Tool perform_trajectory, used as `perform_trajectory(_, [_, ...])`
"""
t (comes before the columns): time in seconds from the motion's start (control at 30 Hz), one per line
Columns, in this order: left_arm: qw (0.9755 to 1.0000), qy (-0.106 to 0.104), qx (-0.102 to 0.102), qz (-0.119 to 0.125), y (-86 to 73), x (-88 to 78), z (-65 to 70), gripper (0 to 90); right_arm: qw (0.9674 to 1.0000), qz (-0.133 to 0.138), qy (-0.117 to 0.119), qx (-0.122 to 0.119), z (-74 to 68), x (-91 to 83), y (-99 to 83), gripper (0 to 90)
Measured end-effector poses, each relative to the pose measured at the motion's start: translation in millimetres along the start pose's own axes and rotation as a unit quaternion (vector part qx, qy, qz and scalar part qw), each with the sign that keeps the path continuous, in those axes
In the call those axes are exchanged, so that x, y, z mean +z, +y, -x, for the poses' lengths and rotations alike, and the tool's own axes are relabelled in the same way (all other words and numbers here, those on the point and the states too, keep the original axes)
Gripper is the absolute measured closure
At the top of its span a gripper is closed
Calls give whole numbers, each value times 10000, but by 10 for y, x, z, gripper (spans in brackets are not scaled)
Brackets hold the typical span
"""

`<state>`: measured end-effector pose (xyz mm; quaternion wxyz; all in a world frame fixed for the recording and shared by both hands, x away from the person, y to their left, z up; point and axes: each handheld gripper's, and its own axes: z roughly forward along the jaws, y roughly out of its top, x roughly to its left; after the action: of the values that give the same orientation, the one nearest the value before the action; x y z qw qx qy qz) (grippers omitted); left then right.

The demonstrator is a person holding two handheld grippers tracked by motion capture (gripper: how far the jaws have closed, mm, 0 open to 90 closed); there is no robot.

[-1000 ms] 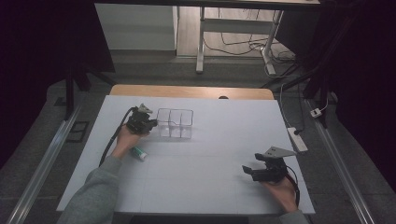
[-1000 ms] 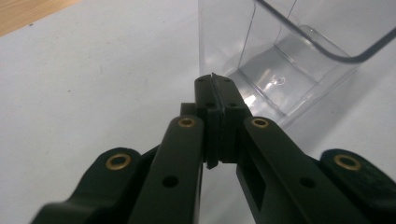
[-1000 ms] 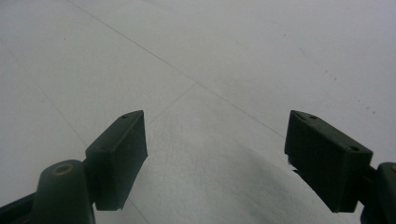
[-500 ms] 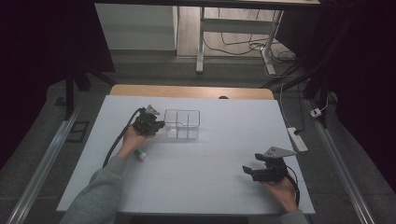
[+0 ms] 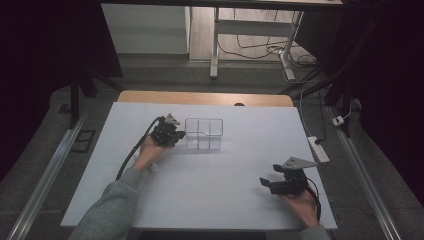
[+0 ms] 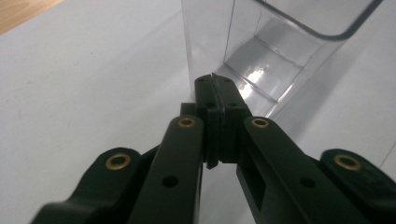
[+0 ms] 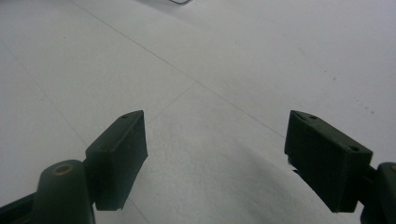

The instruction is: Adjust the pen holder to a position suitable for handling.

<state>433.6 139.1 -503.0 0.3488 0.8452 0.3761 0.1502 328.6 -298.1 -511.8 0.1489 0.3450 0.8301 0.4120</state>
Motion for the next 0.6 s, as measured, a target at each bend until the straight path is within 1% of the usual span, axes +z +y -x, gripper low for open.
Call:
perform_trajectory(0.1, [10000, -27, 49, 8, 34, 29, 33, 886, 10000, -2, 4, -1, 1, 0, 0, 207])
perform_trajectory(0.27, [10000, -23, 7, 48, 55, 57, 56, 886, 10000, -18, -20, -16, -1, -6, 1, 207])
perform_trajectory(0.6, [10000, -31, 21, 51, 94, 111, 78, 883, 10000, -40, -19, -18, -1, 1, -1, 207])
